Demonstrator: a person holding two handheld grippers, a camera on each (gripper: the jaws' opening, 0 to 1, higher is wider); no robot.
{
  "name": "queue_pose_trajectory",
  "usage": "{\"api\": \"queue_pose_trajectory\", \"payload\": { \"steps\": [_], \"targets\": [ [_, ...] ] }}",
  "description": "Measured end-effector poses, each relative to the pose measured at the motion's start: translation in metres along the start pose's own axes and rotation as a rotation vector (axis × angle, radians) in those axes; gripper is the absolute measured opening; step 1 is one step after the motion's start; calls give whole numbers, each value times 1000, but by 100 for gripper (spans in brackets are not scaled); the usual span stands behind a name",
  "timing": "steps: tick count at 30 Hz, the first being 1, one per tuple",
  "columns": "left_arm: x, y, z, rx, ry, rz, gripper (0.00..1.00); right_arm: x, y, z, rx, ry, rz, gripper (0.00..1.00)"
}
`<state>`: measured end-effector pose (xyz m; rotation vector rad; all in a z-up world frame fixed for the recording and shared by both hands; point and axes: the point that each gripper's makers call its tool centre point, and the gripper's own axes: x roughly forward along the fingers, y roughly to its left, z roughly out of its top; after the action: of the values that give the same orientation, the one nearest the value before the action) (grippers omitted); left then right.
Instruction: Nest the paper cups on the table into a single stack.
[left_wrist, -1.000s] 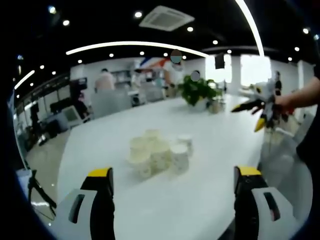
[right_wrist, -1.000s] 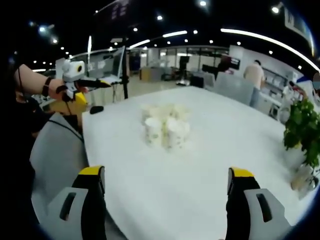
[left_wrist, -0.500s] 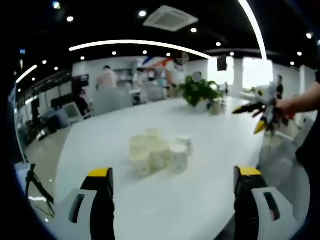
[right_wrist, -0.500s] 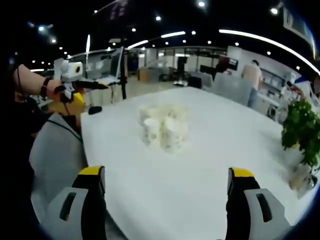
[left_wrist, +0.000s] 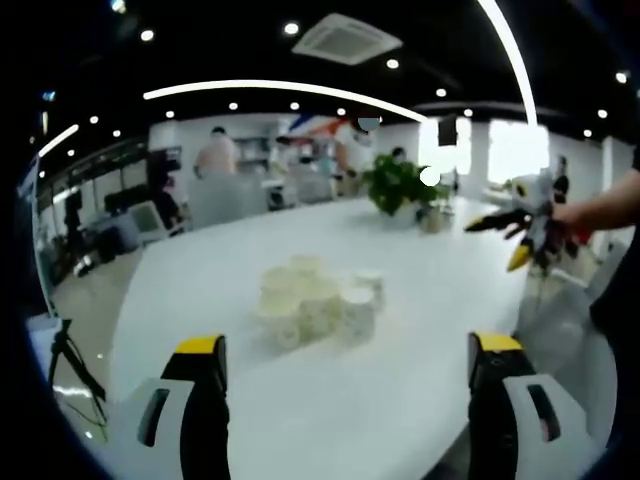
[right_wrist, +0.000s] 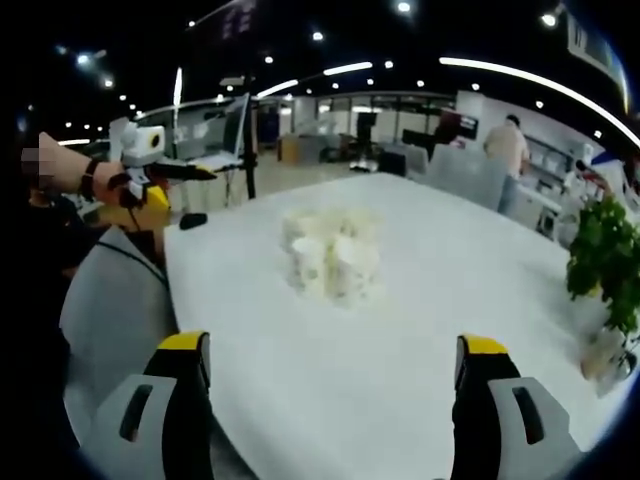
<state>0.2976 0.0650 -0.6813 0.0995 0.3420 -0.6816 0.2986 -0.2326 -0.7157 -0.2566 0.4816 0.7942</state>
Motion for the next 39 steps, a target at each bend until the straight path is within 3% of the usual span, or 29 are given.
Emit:
{"api": "queue_pose_trajectory", "payload": {
  "steps": [21, 39],
  "targets": [
    [2, -2, -6, 12, 15, 7, 100, 2, 0, 1, -6, 4, 3, 100],
    [-5, 2, -14, -2, 12, 22, 100, 16, 0, 26, -64, -27, 14, 92]
  ]
}}
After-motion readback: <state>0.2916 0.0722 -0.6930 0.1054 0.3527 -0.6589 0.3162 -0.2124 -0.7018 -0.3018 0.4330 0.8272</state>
